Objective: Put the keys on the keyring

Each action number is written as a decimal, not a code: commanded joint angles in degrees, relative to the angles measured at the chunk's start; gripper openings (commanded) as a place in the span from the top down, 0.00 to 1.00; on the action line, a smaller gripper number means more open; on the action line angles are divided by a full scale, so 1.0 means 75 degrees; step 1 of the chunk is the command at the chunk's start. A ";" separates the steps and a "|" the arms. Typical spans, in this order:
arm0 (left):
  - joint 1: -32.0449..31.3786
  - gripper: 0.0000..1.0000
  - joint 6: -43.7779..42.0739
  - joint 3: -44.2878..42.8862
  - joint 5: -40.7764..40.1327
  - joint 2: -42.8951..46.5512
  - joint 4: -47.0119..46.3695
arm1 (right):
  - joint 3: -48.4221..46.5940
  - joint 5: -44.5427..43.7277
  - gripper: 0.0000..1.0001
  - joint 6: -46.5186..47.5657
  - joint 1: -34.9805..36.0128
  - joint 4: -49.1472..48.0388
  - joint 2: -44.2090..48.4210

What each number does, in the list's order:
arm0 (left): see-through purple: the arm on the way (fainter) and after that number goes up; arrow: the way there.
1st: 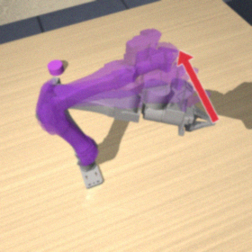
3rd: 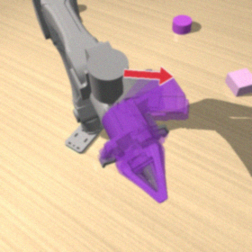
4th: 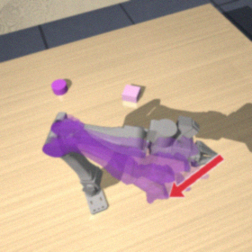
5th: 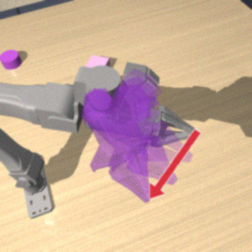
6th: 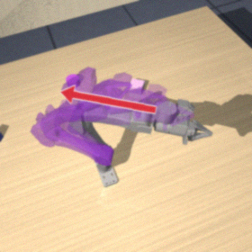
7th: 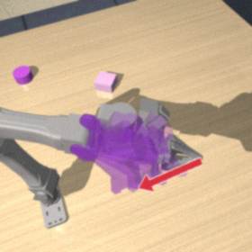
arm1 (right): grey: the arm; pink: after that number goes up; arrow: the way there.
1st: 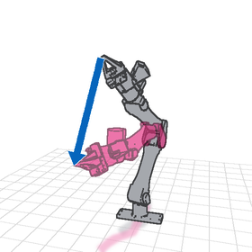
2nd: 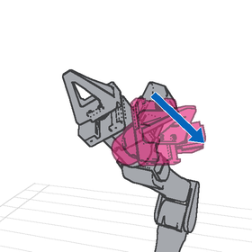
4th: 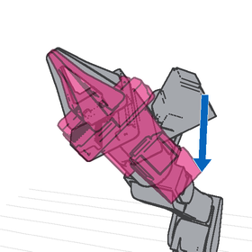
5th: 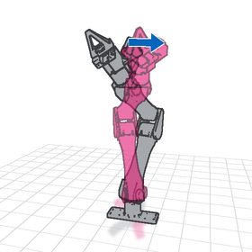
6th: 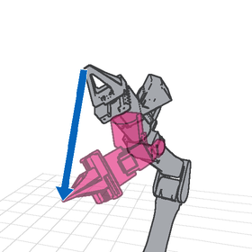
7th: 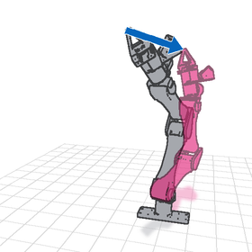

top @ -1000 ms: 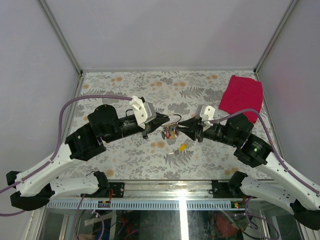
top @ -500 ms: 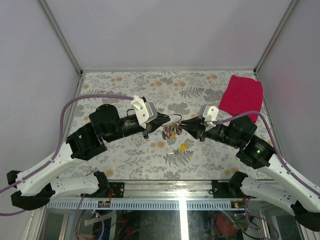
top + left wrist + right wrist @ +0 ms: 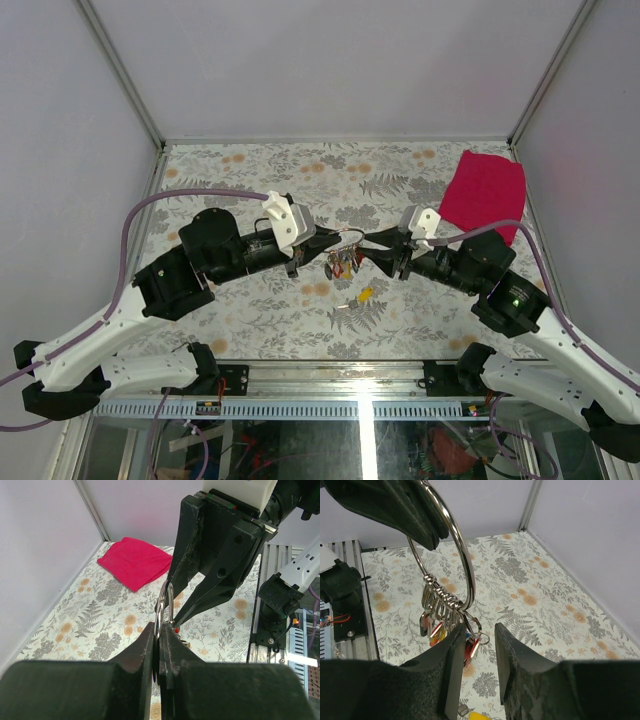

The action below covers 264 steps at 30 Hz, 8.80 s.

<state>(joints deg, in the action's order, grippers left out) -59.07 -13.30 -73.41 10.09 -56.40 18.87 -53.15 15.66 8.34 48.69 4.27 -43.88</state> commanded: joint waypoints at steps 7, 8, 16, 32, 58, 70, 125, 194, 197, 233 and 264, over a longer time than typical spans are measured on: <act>0.0036 1.00 0.0156 -0.0297 0.0101 0.0021 -0.0618 | -0.0187 -0.0103 0.58 -0.0288 0.0000 -0.0946 -0.0059; 0.0036 1.00 0.0162 -0.0302 0.0107 0.0010 -0.0612 | -0.0191 -0.0100 0.58 -0.0300 -0.0004 -0.0971 -0.0058; 0.0045 1.00 0.0159 -0.0298 0.0076 0.0015 -0.0618 | -0.0161 -0.0214 0.74 -0.0268 -0.0001 -0.0987 0.0092; 0.0036 1.00 0.0157 -0.0314 0.0084 -0.0006 -0.0606 | -0.0052 -0.0728 0.54 -0.0162 0.0000 -0.0951 0.0382; 0.0042 1.00 0.0165 -0.0458 -0.0010 -0.0148 -0.0407 | -0.0343 -0.0004 0.50 -0.0229 -0.0004 -0.0259 0.0852; 0.0036 1.00 0.0246 -0.0527 0.0474 -0.0324 -0.0255 | -0.0915 0.0513 0.43 -0.0793 0.0000 -0.0992 0.0138; 0.0036 0.51 0.1463 0.1946 0.0699 0.0207 -0.3014 | -0.2102 -0.0442 1.00 -0.1355 -0.0002 -0.0280 0.0223; -0.0233 1.00 -0.2103 -0.2008 -0.1816 -0.1173 0.1206 | -0.1732 -0.0017 1.00 -0.1326 0.0000 0.0991 -0.0409; -0.0452 1.00 -0.2279 -0.2187 -0.1951 -0.1315 0.1265 | -0.1724 0.0130 1.00 -0.1333 -0.0008 0.1025 -0.0578; -0.1106 1.00 -0.2171 -0.2476 -0.2301 -0.1115 -0.0527 | -0.0027 0.0059 1.00 -0.2882 -0.0010 -0.0894 -0.0292; -0.1140 0.58 -0.2000 -0.3041 -0.1700 -0.1388 0.0027 | 0.0926 0.0646 1.00 -0.3538 -0.0002 -0.3156 0.0198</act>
<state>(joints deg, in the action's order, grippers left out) -67.20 -30.59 -94.06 -3.18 -70.46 25.06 -46.54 22.00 -16.99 48.53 -13.19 -44.53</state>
